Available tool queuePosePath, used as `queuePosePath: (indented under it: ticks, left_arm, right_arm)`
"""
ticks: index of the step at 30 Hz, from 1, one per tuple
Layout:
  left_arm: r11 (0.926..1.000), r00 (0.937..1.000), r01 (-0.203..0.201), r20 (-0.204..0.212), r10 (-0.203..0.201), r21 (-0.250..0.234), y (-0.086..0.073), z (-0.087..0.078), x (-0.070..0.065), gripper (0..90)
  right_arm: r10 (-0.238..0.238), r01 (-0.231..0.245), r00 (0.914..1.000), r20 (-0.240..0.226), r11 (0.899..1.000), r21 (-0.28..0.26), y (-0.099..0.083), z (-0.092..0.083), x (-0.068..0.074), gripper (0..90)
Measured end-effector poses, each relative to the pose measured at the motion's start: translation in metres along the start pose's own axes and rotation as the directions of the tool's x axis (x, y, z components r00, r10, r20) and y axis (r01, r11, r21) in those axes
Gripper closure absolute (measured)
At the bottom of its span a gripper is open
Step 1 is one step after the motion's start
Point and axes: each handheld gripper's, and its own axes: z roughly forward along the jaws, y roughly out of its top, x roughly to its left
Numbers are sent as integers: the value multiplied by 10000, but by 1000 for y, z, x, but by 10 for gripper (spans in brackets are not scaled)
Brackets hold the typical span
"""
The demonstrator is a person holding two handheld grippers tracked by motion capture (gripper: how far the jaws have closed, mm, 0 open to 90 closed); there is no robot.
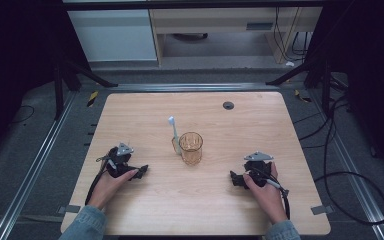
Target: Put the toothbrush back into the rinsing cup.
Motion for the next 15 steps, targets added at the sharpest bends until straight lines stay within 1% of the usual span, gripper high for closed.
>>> queuePosePath:
  ticks: [4,15]
  left_arm:
    - [9999,10000,73,6,-73,-103,-1,0,1,20]
    - [9999,9999,134,-27,-134,-84,-2,1,1,14]
  right_arm:
    - [0,0,10000,2,10000,1,0,0,0,4]
    - [-1,1,10000,3,10000,2,0,0,0,4]
